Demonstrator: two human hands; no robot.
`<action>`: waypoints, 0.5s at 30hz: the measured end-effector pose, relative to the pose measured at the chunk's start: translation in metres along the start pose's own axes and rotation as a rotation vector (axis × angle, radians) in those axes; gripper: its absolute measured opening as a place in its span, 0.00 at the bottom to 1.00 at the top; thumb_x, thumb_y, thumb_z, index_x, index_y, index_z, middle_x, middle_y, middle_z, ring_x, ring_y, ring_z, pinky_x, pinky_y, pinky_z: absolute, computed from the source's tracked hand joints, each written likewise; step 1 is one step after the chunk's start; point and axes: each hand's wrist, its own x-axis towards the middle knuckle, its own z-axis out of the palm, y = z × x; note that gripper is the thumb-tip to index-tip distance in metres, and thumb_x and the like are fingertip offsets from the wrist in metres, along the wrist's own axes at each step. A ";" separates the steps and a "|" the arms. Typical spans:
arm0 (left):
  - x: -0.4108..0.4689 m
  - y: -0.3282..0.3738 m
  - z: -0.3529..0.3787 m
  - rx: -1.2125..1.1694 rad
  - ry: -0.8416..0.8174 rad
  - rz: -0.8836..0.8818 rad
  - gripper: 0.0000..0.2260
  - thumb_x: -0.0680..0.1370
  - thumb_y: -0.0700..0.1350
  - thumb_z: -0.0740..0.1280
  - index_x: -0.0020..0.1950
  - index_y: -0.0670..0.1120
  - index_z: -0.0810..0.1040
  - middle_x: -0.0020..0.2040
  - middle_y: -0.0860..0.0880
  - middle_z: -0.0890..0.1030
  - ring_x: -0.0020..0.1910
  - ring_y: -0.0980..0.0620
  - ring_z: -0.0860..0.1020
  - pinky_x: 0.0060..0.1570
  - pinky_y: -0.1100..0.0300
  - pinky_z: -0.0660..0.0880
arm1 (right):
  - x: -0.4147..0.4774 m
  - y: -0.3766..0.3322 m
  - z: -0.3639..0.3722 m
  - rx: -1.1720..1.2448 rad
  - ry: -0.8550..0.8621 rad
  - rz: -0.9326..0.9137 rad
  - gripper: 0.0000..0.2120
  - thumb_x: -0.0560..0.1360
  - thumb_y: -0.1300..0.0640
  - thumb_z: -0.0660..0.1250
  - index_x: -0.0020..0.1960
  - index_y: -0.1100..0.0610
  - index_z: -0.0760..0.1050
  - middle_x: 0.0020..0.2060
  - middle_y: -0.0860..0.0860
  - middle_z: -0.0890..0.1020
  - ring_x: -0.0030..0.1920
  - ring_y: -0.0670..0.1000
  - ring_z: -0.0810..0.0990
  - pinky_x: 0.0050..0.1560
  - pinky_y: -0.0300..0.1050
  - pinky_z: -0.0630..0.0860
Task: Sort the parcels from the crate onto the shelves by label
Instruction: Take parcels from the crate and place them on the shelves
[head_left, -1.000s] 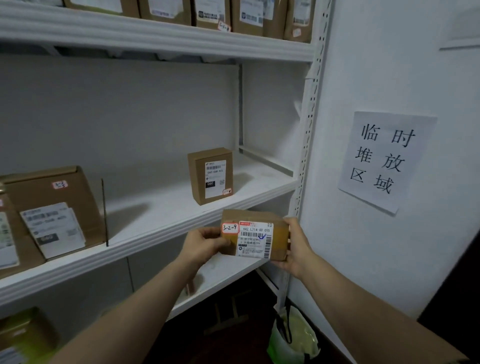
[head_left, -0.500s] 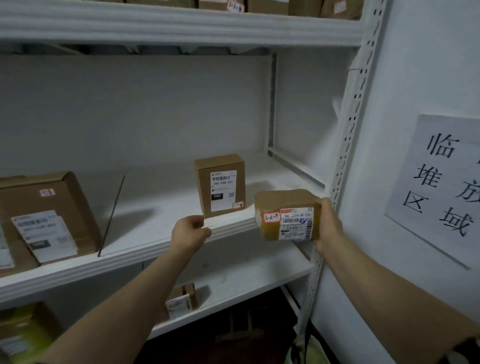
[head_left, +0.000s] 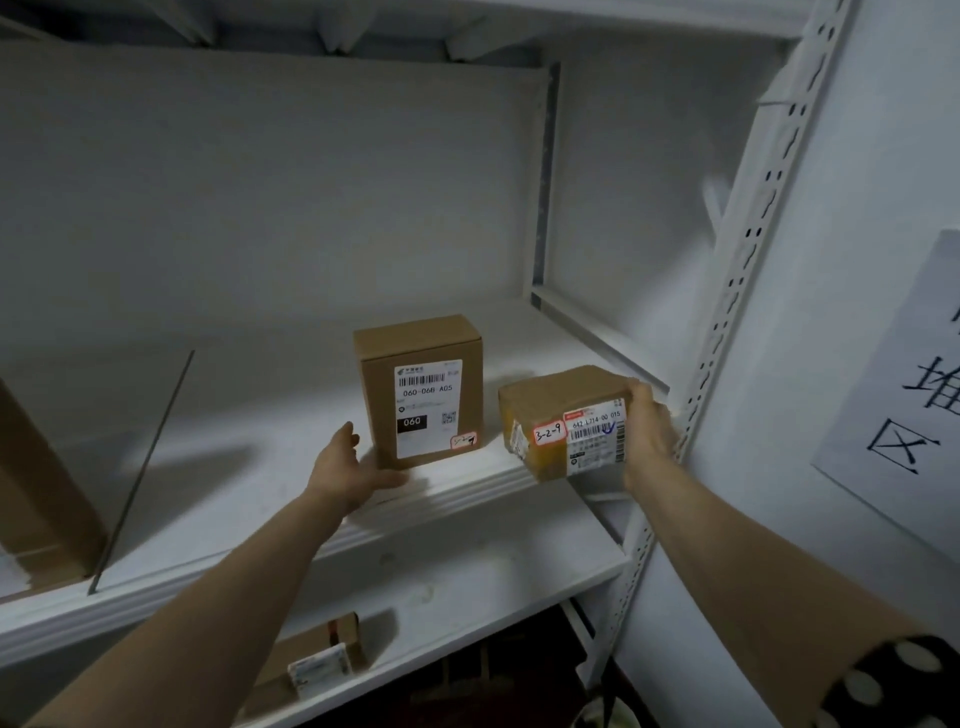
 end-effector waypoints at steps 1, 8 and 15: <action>0.005 -0.001 0.001 -0.004 -0.011 0.008 0.48 0.66 0.38 0.78 0.78 0.40 0.53 0.74 0.42 0.64 0.72 0.43 0.64 0.69 0.49 0.65 | 0.003 -0.002 0.005 -0.047 -0.008 -0.032 0.31 0.74 0.35 0.53 0.67 0.55 0.68 0.58 0.60 0.77 0.50 0.56 0.79 0.43 0.47 0.76; 0.030 -0.006 0.006 -0.031 -0.012 0.097 0.34 0.65 0.35 0.78 0.68 0.41 0.69 0.61 0.46 0.76 0.63 0.46 0.73 0.62 0.52 0.70 | -0.014 0.019 0.015 -0.582 -0.077 -0.636 0.26 0.78 0.35 0.50 0.73 0.44 0.63 0.75 0.57 0.53 0.74 0.60 0.51 0.72 0.64 0.53; 0.043 0.000 0.008 -0.103 -0.045 0.140 0.32 0.63 0.32 0.78 0.65 0.43 0.72 0.54 0.50 0.77 0.52 0.50 0.75 0.51 0.60 0.70 | 0.000 0.014 0.027 -1.003 -0.134 -0.714 0.35 0.72 0.27 0.46 0.72 0.45 0.64 0.73 0.58 0.54 0.74 0.60 0.49 0.73 0.60 0.54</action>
